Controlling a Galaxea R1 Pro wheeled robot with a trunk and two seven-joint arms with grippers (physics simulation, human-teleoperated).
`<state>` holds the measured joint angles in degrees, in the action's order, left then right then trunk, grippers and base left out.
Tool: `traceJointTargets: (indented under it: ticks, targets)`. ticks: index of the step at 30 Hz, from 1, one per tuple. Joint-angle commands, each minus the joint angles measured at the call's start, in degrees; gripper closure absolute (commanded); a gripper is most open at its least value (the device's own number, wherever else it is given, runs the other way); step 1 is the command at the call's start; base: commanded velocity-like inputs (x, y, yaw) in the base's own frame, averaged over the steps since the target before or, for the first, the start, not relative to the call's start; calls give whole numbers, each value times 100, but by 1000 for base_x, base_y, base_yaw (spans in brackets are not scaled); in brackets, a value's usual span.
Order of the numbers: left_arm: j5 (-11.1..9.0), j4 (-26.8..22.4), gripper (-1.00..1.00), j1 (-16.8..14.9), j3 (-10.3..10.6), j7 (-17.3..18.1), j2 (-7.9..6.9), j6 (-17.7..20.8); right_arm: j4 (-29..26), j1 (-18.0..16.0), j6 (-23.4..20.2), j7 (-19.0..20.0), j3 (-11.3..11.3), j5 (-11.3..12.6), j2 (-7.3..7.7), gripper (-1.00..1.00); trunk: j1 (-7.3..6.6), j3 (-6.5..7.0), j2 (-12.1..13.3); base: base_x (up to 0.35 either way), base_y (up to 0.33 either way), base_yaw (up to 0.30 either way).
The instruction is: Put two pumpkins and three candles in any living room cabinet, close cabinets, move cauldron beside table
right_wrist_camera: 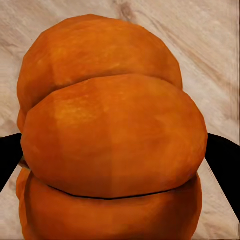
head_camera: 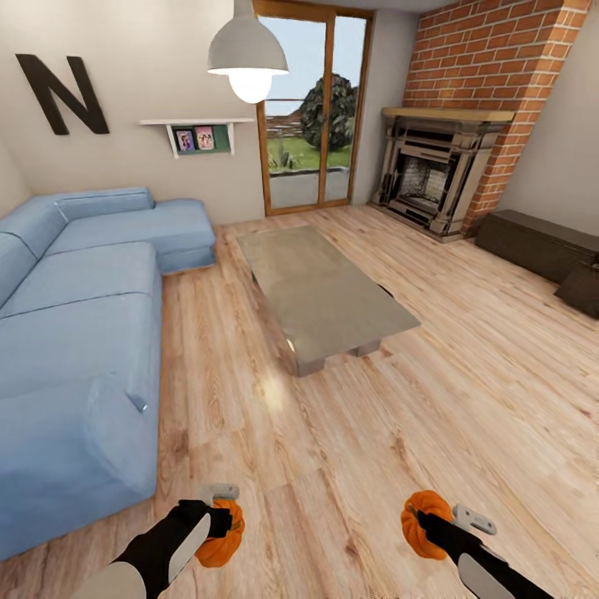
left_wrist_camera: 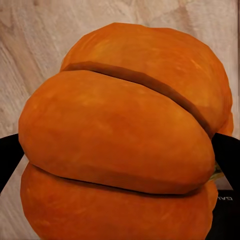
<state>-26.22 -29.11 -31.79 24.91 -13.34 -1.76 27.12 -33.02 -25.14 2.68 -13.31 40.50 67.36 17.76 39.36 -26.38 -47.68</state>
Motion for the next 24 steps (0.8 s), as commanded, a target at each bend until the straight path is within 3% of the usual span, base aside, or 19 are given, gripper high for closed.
traceJointTargets:
  ticks: [1, 19, 24]
  targets:
    - [-57, -16, 100, -3, 48, -54, -9, 21, -2, -9, 29, -49, 47, 49, 7, 100, 1, -10, -6, 0, 0, -228]
    - [-50, -16, 100, -3, 52, -38, -9, 21, 203, -9, 45, -45, 42, 40, 5, 100, 1, -52, -6, 0, 0, -263]
    - [-42, -16, 100, -3, 140, -52, -9, 21, 328, -9, 56, -41, 36, 40, 0, 100, 1, -52, -6, 0, 0, -276]
